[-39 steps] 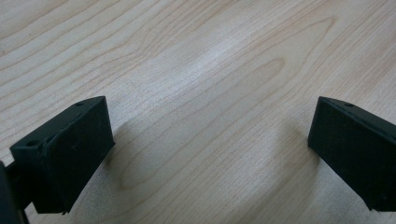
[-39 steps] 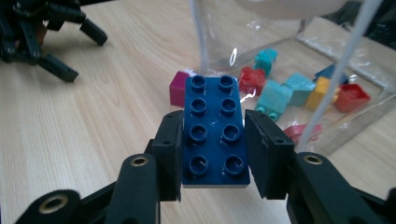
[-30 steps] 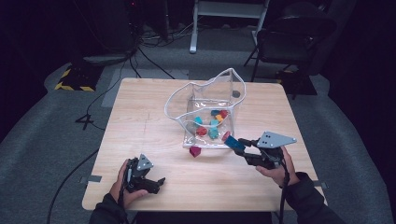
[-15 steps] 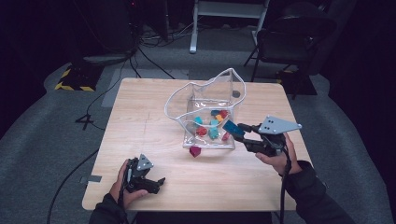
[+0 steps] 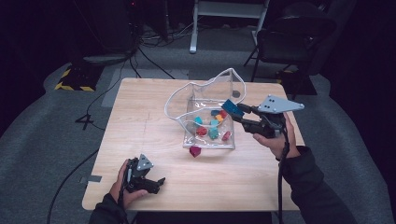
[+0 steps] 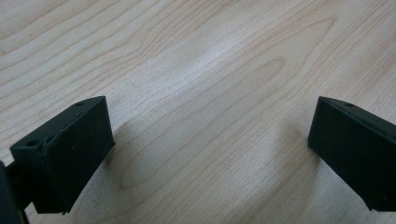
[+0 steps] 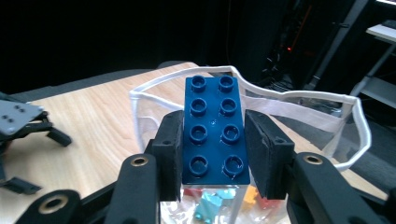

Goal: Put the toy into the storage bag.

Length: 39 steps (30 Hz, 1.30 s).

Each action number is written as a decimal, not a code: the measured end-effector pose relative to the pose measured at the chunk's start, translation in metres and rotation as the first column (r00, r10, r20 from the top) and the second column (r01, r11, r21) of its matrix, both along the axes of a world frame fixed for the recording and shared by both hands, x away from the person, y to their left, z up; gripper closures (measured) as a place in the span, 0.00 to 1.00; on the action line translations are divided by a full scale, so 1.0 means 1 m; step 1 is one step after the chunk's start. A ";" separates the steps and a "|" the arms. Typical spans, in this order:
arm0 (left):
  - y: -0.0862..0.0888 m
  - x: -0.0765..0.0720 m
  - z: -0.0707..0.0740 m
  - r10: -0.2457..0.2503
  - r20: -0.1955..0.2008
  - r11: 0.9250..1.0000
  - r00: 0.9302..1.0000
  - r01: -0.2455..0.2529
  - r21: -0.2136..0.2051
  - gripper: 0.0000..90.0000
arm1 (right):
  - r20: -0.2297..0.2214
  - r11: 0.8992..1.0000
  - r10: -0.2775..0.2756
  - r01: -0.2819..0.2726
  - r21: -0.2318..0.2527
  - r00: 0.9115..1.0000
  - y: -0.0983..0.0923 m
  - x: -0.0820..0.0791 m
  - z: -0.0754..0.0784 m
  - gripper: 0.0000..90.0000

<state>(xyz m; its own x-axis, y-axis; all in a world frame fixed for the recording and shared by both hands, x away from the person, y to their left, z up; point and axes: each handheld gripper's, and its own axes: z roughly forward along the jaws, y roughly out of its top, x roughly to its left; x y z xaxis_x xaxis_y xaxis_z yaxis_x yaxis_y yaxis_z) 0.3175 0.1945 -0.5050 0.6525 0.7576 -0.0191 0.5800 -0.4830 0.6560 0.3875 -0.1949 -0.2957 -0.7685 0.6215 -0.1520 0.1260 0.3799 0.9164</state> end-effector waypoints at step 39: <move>0.000 0.000 0.000 -0.002 -0.001 1.000 1.000 0.002 0.000 0.00 | -0.061 0.985 -0.160 0.156 -0.068 0.985 0.034 0.075 -0.006 0.66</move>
